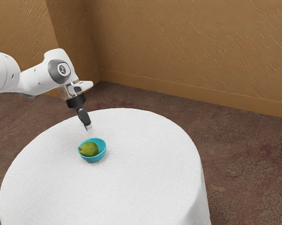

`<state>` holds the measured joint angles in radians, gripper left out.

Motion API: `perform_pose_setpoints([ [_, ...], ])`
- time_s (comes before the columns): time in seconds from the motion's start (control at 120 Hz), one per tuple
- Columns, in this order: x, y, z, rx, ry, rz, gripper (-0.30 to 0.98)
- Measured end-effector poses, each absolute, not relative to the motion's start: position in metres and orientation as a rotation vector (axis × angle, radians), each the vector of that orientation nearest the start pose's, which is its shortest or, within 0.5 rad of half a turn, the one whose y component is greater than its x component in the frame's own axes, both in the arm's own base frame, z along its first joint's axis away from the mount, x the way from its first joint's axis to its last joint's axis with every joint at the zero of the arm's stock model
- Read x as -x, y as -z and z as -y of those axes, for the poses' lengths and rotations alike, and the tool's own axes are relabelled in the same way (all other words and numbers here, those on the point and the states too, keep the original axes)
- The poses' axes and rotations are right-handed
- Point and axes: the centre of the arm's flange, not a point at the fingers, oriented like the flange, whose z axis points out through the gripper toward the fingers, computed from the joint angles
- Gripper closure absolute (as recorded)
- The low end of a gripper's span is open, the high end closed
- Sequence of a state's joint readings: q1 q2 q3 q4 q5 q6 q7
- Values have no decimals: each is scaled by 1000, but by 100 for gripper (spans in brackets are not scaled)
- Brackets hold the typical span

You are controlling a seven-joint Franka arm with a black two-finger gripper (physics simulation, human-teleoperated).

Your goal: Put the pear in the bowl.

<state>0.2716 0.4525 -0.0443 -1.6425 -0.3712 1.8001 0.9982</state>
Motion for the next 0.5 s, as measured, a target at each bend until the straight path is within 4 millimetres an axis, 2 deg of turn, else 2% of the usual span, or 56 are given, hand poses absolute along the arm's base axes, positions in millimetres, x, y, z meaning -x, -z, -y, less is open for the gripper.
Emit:
perform_pose_setpoints([
  [0.075,-629,-381,-115,3376,18,-1141,4],
  [0.108,-626,-410,-108,3321,37,-1171,4],
  [0.208,-608,-512,-64,3106,85,-1242,2],
  [0.292,-571,-605,-24,2974,171,-1217,2],
  [0.333,-555,-639,-4,2940,206,-1201,1],
  [0.367,-545,-657,12,2925,212,-1192,1],
  [0.425,-532,-673,33,2924,198,-1161,1],
  [0.5,-524,-677,34,2962,143,-1061,1],
])
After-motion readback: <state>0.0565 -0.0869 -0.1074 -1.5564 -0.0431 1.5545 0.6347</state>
